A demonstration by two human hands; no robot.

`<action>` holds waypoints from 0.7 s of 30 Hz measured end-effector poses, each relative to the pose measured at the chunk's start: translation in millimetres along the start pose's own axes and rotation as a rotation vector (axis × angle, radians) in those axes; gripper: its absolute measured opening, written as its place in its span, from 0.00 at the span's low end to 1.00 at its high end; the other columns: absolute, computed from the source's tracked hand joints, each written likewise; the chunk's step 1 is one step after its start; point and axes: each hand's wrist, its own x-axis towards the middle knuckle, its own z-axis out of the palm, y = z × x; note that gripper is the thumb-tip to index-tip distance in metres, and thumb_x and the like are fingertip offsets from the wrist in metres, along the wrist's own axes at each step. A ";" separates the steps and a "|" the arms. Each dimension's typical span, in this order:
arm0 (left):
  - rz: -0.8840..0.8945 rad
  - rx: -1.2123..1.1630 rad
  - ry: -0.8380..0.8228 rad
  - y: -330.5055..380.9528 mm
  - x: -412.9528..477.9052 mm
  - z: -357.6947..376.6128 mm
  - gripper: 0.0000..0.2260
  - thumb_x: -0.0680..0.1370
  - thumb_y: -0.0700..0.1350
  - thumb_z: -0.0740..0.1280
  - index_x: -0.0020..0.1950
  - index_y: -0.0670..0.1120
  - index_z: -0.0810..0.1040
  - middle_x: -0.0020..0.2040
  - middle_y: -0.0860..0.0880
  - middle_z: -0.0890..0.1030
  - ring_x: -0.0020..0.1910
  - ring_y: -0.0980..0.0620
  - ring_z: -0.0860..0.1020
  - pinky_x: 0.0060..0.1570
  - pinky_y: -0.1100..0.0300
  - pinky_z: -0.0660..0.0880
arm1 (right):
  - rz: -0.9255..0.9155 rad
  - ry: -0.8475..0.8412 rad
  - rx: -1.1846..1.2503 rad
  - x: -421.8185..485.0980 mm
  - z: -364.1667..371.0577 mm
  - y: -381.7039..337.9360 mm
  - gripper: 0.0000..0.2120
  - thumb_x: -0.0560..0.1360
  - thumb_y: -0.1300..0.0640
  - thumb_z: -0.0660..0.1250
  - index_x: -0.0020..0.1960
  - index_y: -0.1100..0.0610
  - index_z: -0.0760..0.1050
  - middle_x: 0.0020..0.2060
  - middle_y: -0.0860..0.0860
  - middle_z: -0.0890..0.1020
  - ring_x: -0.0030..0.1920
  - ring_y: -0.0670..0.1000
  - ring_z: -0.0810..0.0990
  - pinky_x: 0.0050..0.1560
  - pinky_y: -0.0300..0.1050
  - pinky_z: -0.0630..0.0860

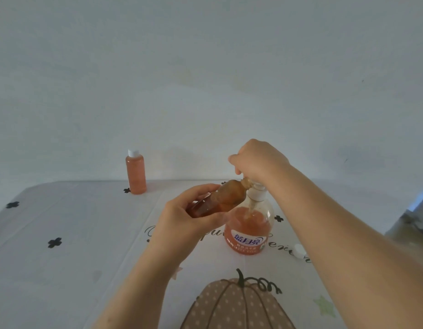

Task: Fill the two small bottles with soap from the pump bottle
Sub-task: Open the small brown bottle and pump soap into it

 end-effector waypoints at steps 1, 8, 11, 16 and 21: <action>0.001 0.013 0.005 -0.5 0.8 -0.3 0.18 0.66 0.41 0.79 0.52 0.56 0.83 0.43 0.55 0.86 0.41 0.53 0.83 0.39 0.62 0.79 | 0.006 -0.004 0.008 1.3 2.1 0.9 0.11 0.75 0.55 0.61 0.48 0.57 0.82 0.43 0.52 0.85 0.42 0.54 0.83 0.36 0.42 0.70; -0.013 0.078 0.019 -5.1 3.6 -1.6 0.19 0.65 0.43 0.79 0.53 0.59 0.82 0.44 0.55 0.86 0.42 0.54 0.84 0.43 0.57 0.81 | 0.019 0.004 0.041 4.4 7.7 3.8 0.10 0.75 0.55 0.62 0.46 0.57 0.81 0.41 0.52 0.85 0.44 0.55 0.83 0.36 0.43 0.71; -0.019 0.072 0.017 -3.9 3.0 -0.6 0.19 0.66 0.42 0.79 0.53 0.58 0.83 0.44 0.55 0.86 0.42 0.52 0.84 0.44 0.55 0.81 | 0.021 0.004 0.049 3.1 7.5 3.7 0.10 0.74 0.56 0.62 0.46 0.57 0.82 0.42 0.52 0.85 0.44 0.55 0.84 0.38 0.43 0.71; -0.006 0.041 0.009 -0.5 1.9 -0.2 0.19 0.66 0.40 0.79 0.54 0.56 0.83 0.44 0.53 0.86 0.43 0.47 0.83 0.43 0.54 0.81 | 0.021 0.015 0.045 1.1 0.7 1.1 0.11 0.74 0.56 0.62 0.47 0.57 0.82 0.42 0.52 0.86 0.45 0.55 0.84 0.37 0.42 0.71; -0.010 0.009 -0.005 1.6 0.0 -1.2 0.20 0.67 0.38 0.78 0.55 0.54 0.83 0.45 0.54 0.86 0.42 0.53 0.84 0.41 0.62 0.80 | -0.004 0.026 0.011 -3.2 -10.1 -1.7 0.11 0.75 0.56 0.61 0.48 0.58 0.81 0.43 0.53 0.86 0.39 0.54 0.80 0.38 0.42 0.70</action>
